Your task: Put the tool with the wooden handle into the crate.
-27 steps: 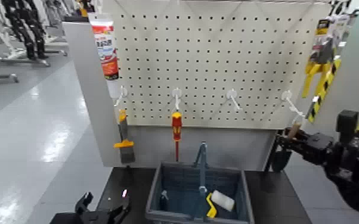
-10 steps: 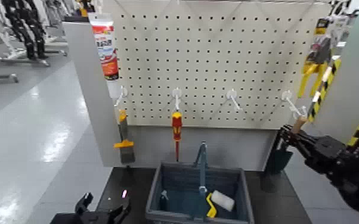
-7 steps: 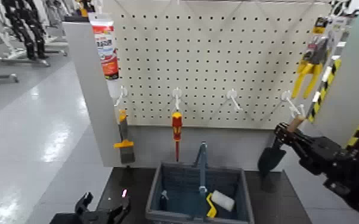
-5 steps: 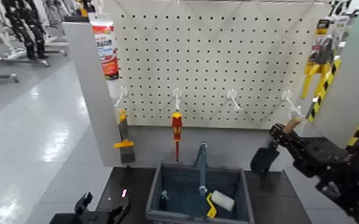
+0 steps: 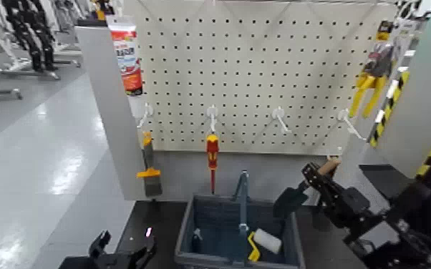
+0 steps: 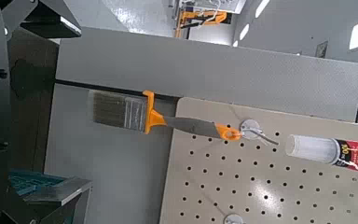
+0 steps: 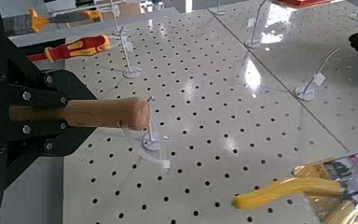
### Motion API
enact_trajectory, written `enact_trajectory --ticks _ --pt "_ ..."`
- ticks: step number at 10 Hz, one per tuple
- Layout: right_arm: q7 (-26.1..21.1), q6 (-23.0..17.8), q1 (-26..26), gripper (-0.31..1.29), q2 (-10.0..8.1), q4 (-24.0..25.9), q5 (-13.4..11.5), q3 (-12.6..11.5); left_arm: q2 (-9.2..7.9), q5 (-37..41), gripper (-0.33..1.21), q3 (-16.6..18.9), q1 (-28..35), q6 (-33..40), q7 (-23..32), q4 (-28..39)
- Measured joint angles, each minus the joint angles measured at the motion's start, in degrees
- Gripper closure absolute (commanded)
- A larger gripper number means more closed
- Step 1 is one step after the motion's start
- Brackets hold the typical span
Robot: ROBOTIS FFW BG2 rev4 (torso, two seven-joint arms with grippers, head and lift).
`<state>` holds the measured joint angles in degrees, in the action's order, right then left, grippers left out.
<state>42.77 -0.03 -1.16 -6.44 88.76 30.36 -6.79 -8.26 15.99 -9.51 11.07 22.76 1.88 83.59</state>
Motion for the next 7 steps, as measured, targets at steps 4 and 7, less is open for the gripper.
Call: enact_trajectory --ticks 4,7 --pt "-4.47 -1.93 -0.07 1.19 0.96 -6.14 4.80 4.68 0.00 0.09 0.11 -0.07 -0.03 0.00 -0.01 0.00" --pt "-6.86 -2.66 -0.55 1.19 1.36 -9.30 8.76 8.50 0.00 0.09 0.11 -0.08 -0.09 0.00 0.03 0.00"
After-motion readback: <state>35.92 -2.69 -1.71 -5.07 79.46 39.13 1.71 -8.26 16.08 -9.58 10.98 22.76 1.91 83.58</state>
